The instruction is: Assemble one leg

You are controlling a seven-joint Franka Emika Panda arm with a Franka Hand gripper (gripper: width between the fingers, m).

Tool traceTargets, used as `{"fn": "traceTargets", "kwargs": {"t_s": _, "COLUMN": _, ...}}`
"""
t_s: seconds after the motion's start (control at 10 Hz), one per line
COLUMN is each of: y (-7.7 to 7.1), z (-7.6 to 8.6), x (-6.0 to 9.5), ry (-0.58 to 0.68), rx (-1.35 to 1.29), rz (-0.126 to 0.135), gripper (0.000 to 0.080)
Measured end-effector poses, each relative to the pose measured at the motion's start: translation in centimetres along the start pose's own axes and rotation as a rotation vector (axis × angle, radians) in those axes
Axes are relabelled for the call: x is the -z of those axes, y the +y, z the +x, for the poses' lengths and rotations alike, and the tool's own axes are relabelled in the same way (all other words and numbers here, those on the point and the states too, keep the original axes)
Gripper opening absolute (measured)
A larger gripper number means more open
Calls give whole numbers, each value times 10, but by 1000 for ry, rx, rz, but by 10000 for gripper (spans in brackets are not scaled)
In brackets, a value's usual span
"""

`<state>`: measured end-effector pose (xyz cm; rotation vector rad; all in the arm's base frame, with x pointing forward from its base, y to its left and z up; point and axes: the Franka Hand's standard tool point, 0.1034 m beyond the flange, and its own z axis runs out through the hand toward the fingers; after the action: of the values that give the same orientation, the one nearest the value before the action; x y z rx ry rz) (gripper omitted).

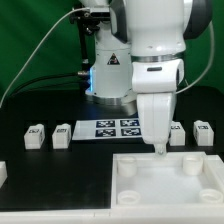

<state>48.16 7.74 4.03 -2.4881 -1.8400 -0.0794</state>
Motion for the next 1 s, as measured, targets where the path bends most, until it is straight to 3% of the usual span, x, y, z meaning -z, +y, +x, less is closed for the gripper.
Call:
{"fn": "traceTargets", "kwargs": {"t_s": 0.1, "y": -7, "z": 14, "x": 8, "ry": -8, "rx": -197, "rz": 11, "gripper": 649}}
{"fn": "traceTargets", "kwargs": {"t_s": 0.4, "y": -41, "z": 64, "x": 10, "ry": 0, "rx": -652, "rz": 14, "gripper": 649}}
{"fn": "traceTargets", "kwargs": {"t_s": 0.8, "y": -50, "z": 72, "x": 6, "ry": 17, "rx": -1105, "rz": 39, "gripper": 649}}
{"fn": "traceTargets", "kwargs": {"t_s": 0.9, "y": -70, "z": 72, "x": -4, "ry": 1, "rx": -1261, "rz": 62, "gripper": 649}}
{"fn": "traceTargets", "kwargs": {"t_s": 1.0, "y": -78, "z": 76, "x": -5, "ry": -11, "rx": -1365, "rz": 75, "gripper": 649}}
